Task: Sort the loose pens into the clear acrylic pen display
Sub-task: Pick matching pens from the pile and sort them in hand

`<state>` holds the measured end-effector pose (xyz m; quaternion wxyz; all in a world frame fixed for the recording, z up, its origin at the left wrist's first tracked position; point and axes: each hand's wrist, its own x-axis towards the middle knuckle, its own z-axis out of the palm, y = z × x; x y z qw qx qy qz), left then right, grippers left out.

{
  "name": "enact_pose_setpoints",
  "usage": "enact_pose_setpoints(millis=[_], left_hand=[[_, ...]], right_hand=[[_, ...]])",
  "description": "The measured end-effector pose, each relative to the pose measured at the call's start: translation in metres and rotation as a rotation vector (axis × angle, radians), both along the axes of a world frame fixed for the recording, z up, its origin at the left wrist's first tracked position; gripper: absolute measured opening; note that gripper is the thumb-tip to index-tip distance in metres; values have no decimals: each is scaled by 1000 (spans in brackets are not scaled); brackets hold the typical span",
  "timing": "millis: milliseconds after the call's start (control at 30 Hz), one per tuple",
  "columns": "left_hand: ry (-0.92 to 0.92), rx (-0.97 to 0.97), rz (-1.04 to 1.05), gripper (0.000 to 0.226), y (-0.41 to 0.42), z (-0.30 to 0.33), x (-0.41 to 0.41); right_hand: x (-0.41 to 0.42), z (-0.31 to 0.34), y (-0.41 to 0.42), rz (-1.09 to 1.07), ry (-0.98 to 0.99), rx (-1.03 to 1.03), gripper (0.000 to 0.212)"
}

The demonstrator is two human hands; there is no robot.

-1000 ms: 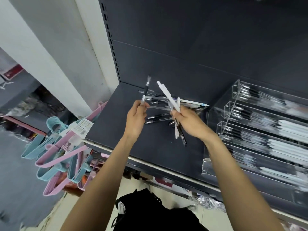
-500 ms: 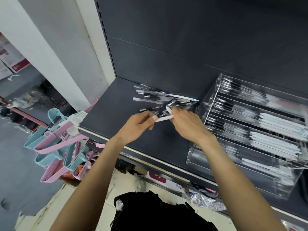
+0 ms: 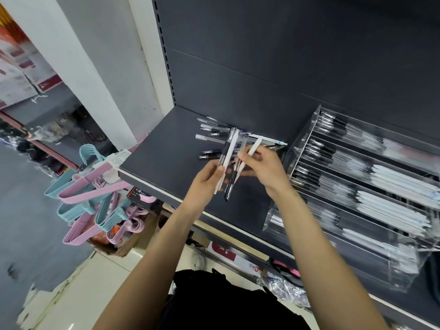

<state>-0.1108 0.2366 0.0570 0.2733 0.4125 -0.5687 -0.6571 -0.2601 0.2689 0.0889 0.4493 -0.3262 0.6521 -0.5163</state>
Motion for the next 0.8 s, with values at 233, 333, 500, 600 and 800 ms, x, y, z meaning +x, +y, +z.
enact_pose_setpoints(millis=[233,333,500,600,800], left_hand=[[-162,-169,-26,29,7,0,-9],[-183,-259,-92,31,7,-1,-6],[-152,-235,-184,28,7,-2,0],[-3,-64,-188,28,11,1,4],[120,64,-206,29,16,2,13]], right_hand=[[7,-1,1,-20,33,-9,14],[9,0,4,-18,7,-4,15],[5,-2,4,62,99,34,12],[-2,3,1,77,131,38,14],[-20,12,-10,210,124,108,18]])
